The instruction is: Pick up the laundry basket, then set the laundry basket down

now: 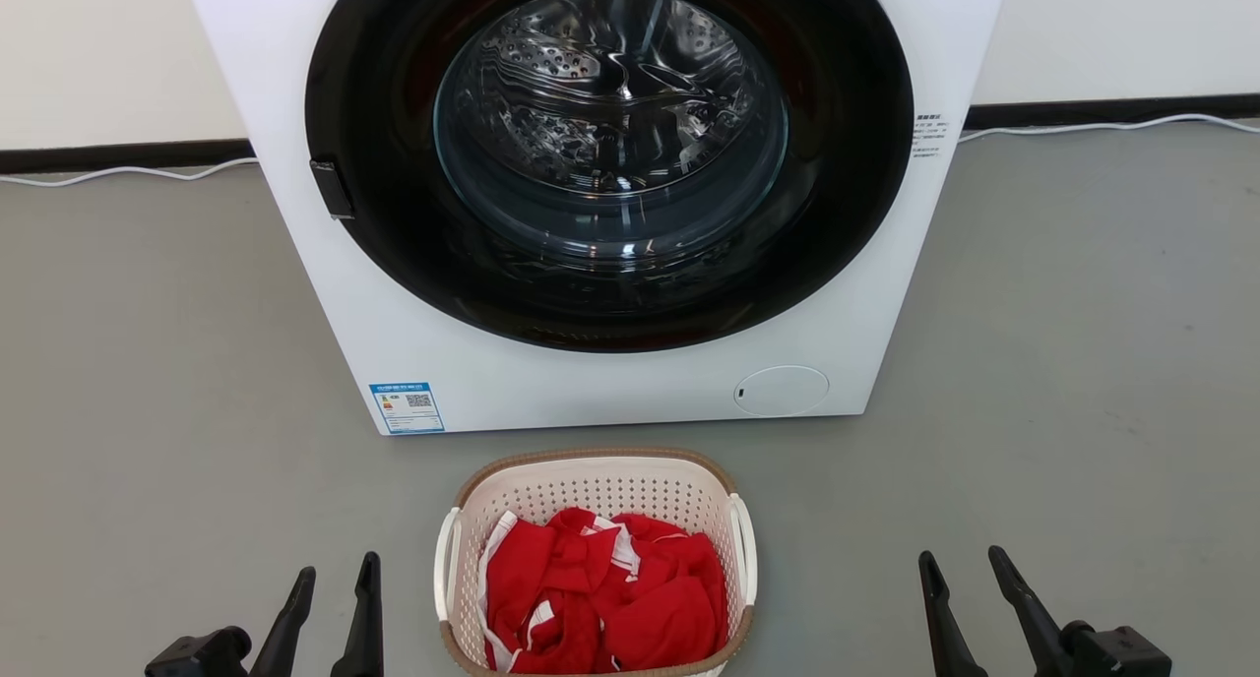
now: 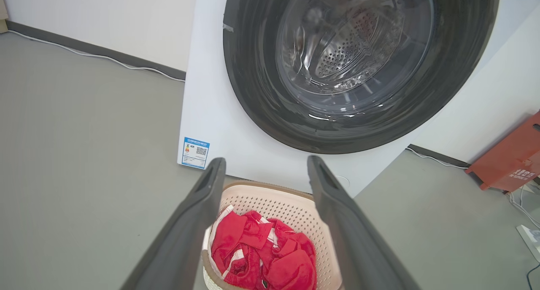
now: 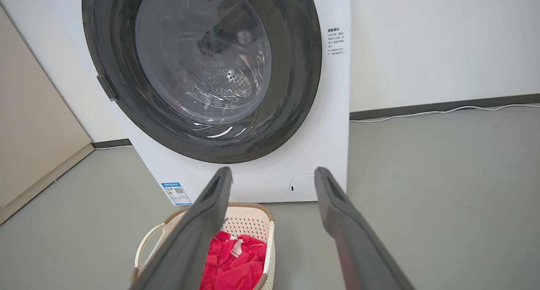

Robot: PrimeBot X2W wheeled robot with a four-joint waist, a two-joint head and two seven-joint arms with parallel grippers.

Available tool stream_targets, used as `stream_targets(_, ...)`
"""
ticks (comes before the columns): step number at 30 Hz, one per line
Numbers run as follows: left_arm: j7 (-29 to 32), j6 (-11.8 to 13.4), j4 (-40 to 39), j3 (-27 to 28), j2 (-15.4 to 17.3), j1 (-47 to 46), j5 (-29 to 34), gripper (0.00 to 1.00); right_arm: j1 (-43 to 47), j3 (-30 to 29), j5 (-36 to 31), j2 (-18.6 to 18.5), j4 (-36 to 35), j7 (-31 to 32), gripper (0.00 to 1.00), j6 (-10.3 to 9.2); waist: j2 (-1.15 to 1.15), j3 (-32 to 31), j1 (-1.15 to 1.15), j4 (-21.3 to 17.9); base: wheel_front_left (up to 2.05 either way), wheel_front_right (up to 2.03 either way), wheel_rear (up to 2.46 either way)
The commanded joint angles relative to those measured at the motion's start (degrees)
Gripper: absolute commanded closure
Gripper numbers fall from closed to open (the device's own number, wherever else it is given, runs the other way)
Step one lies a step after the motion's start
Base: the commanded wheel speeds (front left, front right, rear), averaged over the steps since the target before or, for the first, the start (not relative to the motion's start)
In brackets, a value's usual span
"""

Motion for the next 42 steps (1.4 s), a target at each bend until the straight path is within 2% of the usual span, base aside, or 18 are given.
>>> stream_targets(1, -0.4, -0.3, -1.4, 2.1, 0.7, -2.7, 1.1, 0.0, -1.6, 1.4, -0.6, -0.3, -0.9, -0.5, 0.0, 0.26, 0.0, 0.0, 0.0, 0.1, 0.0, 0.0, 0.0)
stream_targets(22, -0.4, -0.3, -0.7, 3.0, 1.4, -2.9, 4.8, 0.0, -2.1, 1.4, -1.9, -0.3, -0.3, -0.5, 0.0, 0.26, 0.0, 0.3, 0.0, 0.3, 0.0, 0.0, 0.0)
stream_targets(37, -0.4, -0.3, 0.2, 2.9, 1.4, -3.0, 5.0, 0.0, -2.1, 1.5, -2.4, -0.3, -0.1, -0.5, 0.0, 0.26, 0.0, 0.2, 0.0, 0.5, 0.0, 0.0, 0.0)
stream_targets(38, -0.4, -0.3, 0.2, 2.7, 1.4, -3.0, 4.9, 1.0, -2.0, 1.5, -2.4, -0.3, -0.1, -0.5, 1.0, 0.26, 0.0, 0.2, 0.0, 0.5, 0.0, 0.0, 0.0)
stream_targets(39, 0.0, 0.0, 1.5, 1.0, 0.6, -0.3, 4.9, 1.0, 0.0, 0.1, -1.5, 0.0, 1.0, 0.0, 1.0, 0.0, 0.0, 0.2, 0.0, 0.5, 0.0, 0.0, 0.0)
stream_targets(42, 0.0, 0.0, 3.7, 0.9, -0.2, 0.9, 5.0, 1.0, 0.4, 0.1, -1.5, 0.1, 3.2, 0.1, 1.0, -0.01, 0.0, 0.2, 0.0, 0.5, 0.0, 0.0, 0.0)
